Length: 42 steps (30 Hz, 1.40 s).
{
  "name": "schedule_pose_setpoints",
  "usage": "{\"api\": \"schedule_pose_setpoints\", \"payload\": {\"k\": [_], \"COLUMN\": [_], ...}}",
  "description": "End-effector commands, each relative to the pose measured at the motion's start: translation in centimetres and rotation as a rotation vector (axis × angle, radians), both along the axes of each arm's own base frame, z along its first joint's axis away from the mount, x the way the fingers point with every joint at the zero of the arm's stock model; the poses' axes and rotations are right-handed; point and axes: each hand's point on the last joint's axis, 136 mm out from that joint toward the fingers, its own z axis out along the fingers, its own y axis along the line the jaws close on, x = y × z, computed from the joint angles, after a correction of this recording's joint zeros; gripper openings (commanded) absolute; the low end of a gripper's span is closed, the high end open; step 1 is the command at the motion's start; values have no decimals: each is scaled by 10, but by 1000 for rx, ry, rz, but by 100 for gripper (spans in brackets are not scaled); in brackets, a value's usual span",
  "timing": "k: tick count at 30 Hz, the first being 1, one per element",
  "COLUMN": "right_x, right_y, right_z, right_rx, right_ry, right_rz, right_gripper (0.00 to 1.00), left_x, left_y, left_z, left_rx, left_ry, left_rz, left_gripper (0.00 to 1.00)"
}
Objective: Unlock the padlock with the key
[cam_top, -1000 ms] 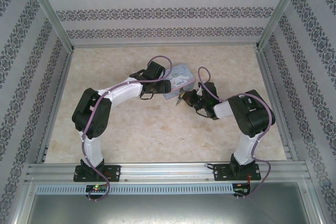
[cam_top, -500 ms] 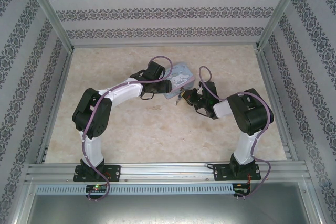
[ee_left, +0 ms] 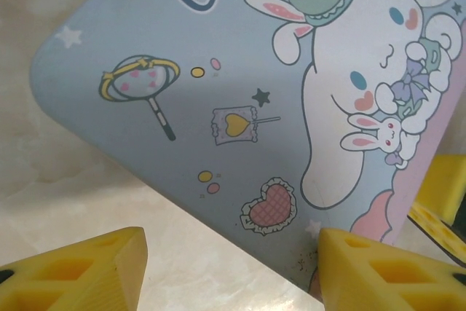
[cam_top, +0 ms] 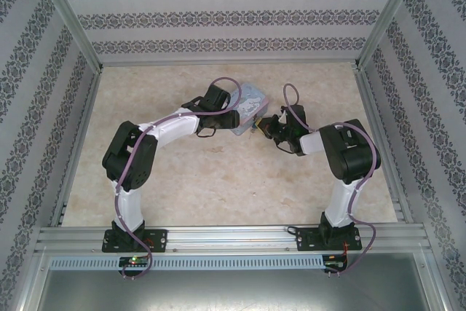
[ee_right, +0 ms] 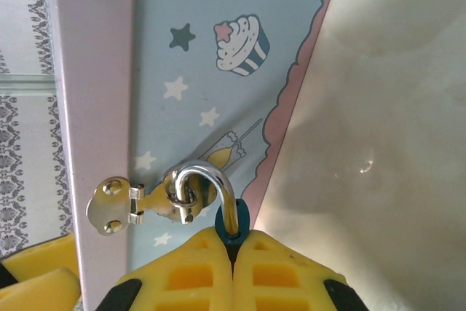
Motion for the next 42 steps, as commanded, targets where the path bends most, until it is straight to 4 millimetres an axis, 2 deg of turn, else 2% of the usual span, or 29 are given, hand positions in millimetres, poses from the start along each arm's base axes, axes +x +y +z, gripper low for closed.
{"api": "schedule_pose_setpoints", "payload": {"k": [1,9,19,25,29,33,38,42], "right_x": [18,30,52,51,43,33,32,30], "right_y": [-27,-39,-57,-60,-60,-61,-70,-73], "right_z": [-15,-18,-8,-5,-8,-9,-9,-4], "right_rx": [-67,-96,-141,-163,-156,-166,-183,-174], "right_ry": [23,34,33,33,39,36,31,28], "right_rz": [-79,-80,-67,-37,-34,-28,-47,-60], "right_gripper": [0,0,0,0,0,0,0,0], "left_x": [-47,-49,-51,-51,-47,-43,-38,-39], "left_y": [33,34,35,34,31,25,14,15], "left_z": [-68,-70,-77,-76,-63,-42,-19,-9], "left_rx": [202,212,219,214,183,125,53,43], "left_ry": [230,240,261,257,229,188,156,138], "left_rz": [-31,-36,-36,-31,-16,-1,-1,4], "left_gripper": [60,57,57,58,63,69,70,71]}}
